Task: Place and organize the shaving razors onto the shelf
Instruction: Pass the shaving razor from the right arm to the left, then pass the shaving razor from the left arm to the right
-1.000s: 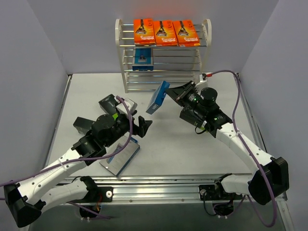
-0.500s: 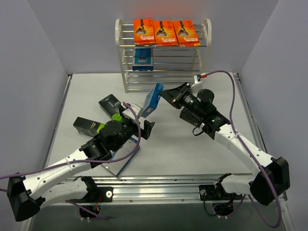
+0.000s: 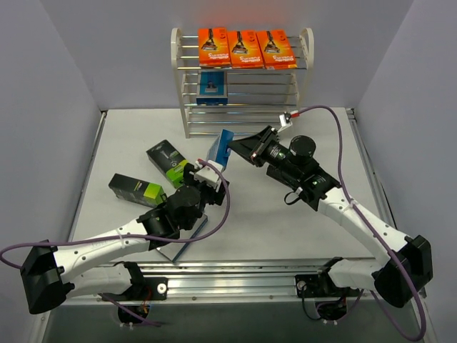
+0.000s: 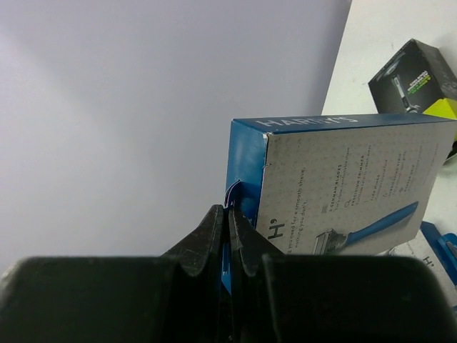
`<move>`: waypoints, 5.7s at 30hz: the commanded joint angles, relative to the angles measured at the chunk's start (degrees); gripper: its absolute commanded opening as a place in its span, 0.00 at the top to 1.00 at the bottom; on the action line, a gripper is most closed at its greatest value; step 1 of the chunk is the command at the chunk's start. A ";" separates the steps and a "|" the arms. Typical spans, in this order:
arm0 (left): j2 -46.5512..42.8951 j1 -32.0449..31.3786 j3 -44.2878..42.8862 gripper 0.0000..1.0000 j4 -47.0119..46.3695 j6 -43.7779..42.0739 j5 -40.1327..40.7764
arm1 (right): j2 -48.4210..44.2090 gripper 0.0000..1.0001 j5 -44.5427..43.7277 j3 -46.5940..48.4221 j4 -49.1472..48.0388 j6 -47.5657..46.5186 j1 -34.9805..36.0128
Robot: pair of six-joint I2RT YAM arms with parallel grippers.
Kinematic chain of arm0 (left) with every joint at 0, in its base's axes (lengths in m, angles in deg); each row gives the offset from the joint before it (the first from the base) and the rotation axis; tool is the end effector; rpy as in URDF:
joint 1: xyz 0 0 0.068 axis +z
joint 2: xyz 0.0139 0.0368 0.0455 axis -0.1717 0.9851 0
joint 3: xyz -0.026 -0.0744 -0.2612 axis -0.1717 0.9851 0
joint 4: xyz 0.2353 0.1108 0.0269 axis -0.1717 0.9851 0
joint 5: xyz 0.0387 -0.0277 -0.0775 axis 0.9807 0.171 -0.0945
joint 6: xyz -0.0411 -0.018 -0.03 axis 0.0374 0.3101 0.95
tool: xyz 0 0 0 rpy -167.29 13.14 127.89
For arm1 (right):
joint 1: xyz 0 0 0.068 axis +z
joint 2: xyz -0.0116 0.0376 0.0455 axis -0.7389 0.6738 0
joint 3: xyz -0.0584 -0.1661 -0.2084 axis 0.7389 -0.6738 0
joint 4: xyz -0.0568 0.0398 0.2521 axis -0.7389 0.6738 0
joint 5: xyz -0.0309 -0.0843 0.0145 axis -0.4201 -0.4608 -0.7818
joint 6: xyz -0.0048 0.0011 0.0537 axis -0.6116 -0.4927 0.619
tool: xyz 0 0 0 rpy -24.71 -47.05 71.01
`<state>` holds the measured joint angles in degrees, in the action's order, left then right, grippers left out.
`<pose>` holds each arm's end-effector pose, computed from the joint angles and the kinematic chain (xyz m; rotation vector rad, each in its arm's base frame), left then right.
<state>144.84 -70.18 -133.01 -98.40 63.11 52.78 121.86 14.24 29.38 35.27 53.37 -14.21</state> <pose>0.1436 -0.2103 0.3082 0.4540 1.6406 -0.2380 0.2308 0.1677 0.3845 0.1248 1.5780 1.7093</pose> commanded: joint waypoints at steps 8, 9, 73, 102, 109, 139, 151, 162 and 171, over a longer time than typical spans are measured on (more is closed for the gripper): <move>-2.55 -0.44 -1.60 0.68 -3.28 -5.05 8.66 | -5.66 1.00 4.98 -1.45 -4.09 1.15 0.06; -2.47 -0.53 -1.95 0.68 -2.84 -5.05 8.74 | -5.40 1.00 5.15 -1.80 -4.09 1.15 -0.03; -26.37 -14.23 6.57 0.98 6.93 -58.30 -1.10 | 0.66 0.00 38.64 -6.20 5.92 -5.44 -15.68; -28.92 -18.11 14.65 0.98 1.48 -70.17 -7.60 | 3.30 0.07 42.24 -4.09 9.45 -8.79 -17.87; -27.61 -18.46 15.71 0.98 -2.74 -72.55 -7.16 | 2.60 0.10 43.82 -7.08 5.76 -6.95 -17.17; -28.92 -18.98 18.34 0.98 -2.31 -72.55 -7.16 | 1.63 0.98 47.25 -11.74 -8.83 1.84 -13.65; -29.54 -18.90 18.17 0.64 -0.11 -67.37 -8.22 | 0.14 1.00 44.89 -14.62 -17.34 9.74 -14.00; -30.68 -18.55 18.43 0.06 5.25 -62.53 -10.41 | 3.22 1.00 39.34 -25.10 -56.48 37.71 -14.88; -31.47 -18.55 16.94 0.06 4.90 -60.16 -10.42 | -0.82 1.00 38.21 -22.46 -33.21 22.80 -16.11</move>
<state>113.82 -88.89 -114.11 -93.95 0.14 42.64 124.68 53.99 3.61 -0.97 81.08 -29.18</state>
